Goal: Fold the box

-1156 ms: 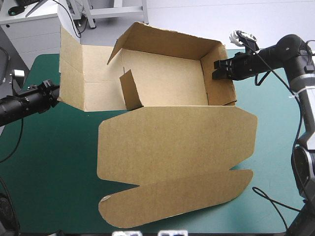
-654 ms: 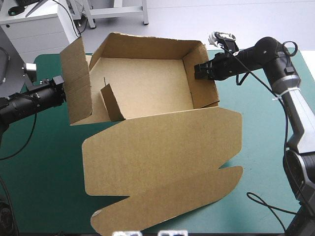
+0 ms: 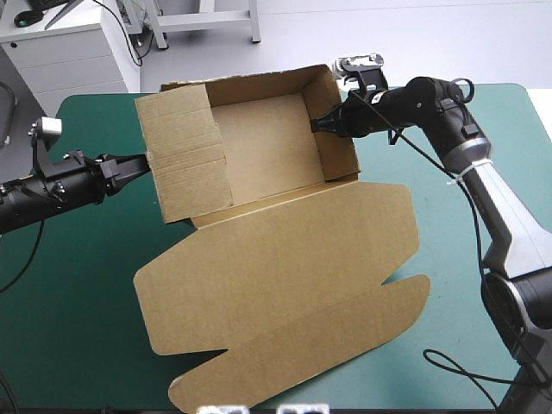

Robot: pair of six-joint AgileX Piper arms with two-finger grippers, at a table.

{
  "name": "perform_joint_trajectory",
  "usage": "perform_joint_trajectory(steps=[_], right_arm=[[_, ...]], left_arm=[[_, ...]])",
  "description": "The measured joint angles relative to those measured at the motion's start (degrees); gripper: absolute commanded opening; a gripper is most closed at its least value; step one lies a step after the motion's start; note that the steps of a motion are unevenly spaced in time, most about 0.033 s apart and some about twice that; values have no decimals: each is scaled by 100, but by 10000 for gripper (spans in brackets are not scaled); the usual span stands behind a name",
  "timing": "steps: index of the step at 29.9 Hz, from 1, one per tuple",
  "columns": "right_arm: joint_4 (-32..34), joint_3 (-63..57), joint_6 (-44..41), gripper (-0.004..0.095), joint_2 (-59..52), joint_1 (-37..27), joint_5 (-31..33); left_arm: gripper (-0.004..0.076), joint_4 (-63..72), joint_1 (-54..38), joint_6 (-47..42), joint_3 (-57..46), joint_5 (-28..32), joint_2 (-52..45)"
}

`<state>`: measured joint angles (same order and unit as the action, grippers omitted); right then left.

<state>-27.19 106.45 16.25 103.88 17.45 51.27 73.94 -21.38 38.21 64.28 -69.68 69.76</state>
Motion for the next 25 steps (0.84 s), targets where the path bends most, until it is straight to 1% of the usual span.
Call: perform_joint_trajectory(steps=[3, 6, 9, 10, 13, 15, 17, 20, 25], right_arm=[[277, 0, -115, 1, 0, 196, -167], [633, 0, -291, 1, 0, 397, -321], [953, 0, -460, 1, 0, 562, -413], [1017, 0, -499, 1, 0, 612, -444], [1125, 0, -558, 1, 0, 667, -519], [1160, 0, -627, 1, 0, 670, -542], [1183, 0, -659, 1, 0, 670, -561], [1187, 0, -750, 1, 26, 670, -568], [1230, 0, -781, 1, 64, 670, -579]], left_arm=[[20, -37, 0, 0, 0, 0, 0], [81, -92, 0, 0, 0, 0, 0], [195, -226, 0, -4, 0, 0, 0], [248, -269, 0, -4, 0, 0, 0], [353, -464, 0, -4, 0, 0, 0], [392, -538, 0, -4, 0, 0, 0], [413, -550, 0, -4, 0, 0, 0], [424, -562, 45, -4, 0, 0, 0], [426, -584, 235, -4, 0, -9, 0]])
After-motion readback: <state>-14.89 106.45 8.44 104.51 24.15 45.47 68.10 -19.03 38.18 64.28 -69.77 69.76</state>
